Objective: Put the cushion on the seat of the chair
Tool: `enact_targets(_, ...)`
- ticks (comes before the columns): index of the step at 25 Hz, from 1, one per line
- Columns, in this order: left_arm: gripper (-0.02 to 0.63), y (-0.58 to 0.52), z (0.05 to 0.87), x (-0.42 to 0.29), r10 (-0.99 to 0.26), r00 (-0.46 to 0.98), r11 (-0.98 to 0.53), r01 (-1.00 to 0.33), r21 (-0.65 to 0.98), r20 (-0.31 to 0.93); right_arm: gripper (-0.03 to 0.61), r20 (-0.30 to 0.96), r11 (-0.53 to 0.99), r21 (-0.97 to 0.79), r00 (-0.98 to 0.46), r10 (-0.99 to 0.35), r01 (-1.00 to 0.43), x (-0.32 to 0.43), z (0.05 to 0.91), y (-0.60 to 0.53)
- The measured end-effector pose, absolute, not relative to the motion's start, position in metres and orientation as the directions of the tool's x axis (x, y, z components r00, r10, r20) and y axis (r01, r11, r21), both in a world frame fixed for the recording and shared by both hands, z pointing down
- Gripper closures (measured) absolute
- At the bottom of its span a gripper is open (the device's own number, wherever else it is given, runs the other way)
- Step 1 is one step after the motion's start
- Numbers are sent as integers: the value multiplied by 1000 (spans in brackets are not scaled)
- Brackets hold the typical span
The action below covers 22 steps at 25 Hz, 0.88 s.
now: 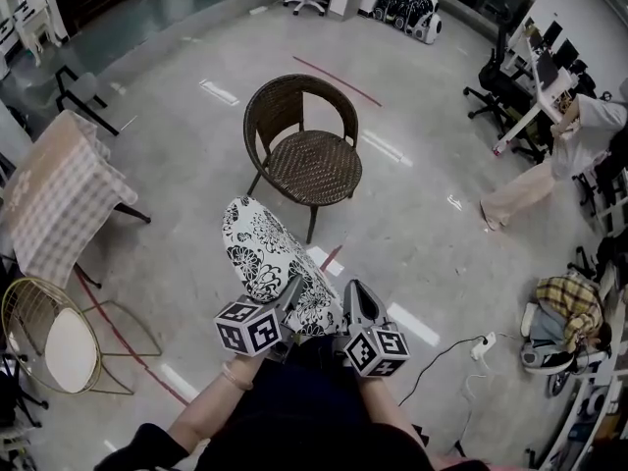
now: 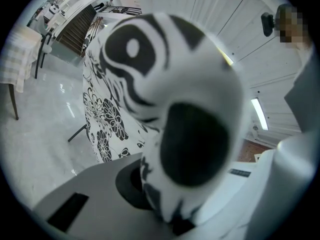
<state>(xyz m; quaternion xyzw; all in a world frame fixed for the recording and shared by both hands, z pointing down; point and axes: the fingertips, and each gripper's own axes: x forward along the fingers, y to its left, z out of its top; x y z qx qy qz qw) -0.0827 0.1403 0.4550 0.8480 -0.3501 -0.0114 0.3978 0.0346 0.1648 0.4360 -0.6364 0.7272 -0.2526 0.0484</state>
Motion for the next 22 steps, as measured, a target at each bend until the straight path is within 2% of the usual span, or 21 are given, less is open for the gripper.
enact_targets(22, 588, 100, 465, -70, -621, 727, -423, -626, 656, 294, 585, 242, 173, -436, -300, -923, -883, 36, 441, 110)
